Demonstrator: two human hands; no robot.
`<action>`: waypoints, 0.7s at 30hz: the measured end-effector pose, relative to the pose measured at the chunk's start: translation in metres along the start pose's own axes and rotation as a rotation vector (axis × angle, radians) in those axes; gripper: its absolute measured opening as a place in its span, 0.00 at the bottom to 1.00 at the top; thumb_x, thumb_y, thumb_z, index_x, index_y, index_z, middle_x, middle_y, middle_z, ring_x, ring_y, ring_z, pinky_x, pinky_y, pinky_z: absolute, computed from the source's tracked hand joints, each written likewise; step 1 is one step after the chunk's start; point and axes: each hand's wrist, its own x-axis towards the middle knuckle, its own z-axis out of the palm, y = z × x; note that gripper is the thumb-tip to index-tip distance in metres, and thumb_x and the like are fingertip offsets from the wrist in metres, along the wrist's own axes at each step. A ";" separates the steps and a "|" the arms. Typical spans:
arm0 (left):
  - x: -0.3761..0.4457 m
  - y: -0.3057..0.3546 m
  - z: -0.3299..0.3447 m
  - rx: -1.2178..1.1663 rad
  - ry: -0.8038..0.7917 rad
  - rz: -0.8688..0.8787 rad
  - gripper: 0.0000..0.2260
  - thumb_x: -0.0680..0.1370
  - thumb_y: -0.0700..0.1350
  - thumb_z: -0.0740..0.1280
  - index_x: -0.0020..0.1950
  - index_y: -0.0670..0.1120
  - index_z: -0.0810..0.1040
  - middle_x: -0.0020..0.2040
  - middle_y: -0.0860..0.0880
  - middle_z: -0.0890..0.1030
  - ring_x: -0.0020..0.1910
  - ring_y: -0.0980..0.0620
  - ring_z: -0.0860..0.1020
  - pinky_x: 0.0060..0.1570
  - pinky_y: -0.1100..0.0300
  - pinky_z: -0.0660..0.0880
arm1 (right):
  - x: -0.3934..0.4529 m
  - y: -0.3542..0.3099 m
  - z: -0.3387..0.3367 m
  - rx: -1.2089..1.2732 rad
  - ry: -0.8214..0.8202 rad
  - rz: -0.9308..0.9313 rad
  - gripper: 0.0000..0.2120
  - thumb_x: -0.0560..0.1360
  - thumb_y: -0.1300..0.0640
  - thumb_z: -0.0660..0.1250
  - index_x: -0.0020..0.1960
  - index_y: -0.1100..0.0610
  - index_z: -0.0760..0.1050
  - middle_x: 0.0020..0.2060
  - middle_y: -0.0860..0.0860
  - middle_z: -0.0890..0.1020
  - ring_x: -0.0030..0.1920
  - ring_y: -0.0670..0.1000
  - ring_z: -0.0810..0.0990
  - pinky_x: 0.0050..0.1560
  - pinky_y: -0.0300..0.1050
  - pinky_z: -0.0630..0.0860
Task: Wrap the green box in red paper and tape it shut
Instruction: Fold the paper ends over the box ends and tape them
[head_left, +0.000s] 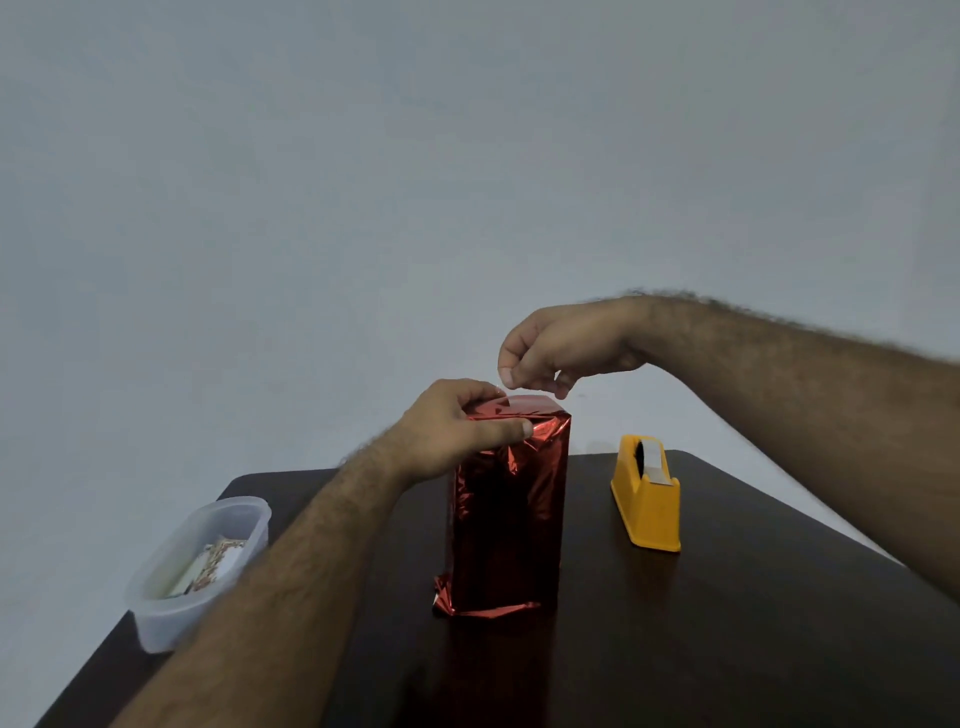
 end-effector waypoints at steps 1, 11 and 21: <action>0.000 0.000 0.000 0.002 -0.010 0.004 0.15 0.74 0.51 0.81 0.58 0.51 0.86 0.52 0.49 0.89 0.51 0.48 0.88 0.60 0.46 0.83 | 0.003 -0.002 0.000 -0.007 -0.017 0.022 0.05 0.81 0.62 0.68 0.48 0.56 0.81 0.34 0.50 0.77 0.37 0.49 0.73 0.44 0.47 0.75; 0.000 -0.001 -0.002 0.003 -0.019 0.021 0.14 0.75 0.50 0.81 0.59 0.51 0.86 0.50 0.49 0.89 0.51 0.50 0.88 0.61 0.47 0.83 | 0.021 -0.012 0.002 -0.069 -0.060 0.130 0.06 0.80 0.58 0.69 0.45 0.56 0.81 0.30 0.47 0.75 0.32 0.47 0.68 0.37 0.43 0.67; 0.004 -0.006 -0.002 0.034 -0.028 0.033 0.17 0.70 0.58 0.81 0.53 0.50 0.87 0.48 0.42 0.87 0.48 0.43 0.86 0.56 0.41 0.82 | 0.032 -0.014 0.010 -0.127 -0.089 0.254 0.10 0.79 0.57 0.72 0.40 0.56 0.80 0.30 0.48 0.72 0.30 0.48 0.66 0.34 0.43 0.64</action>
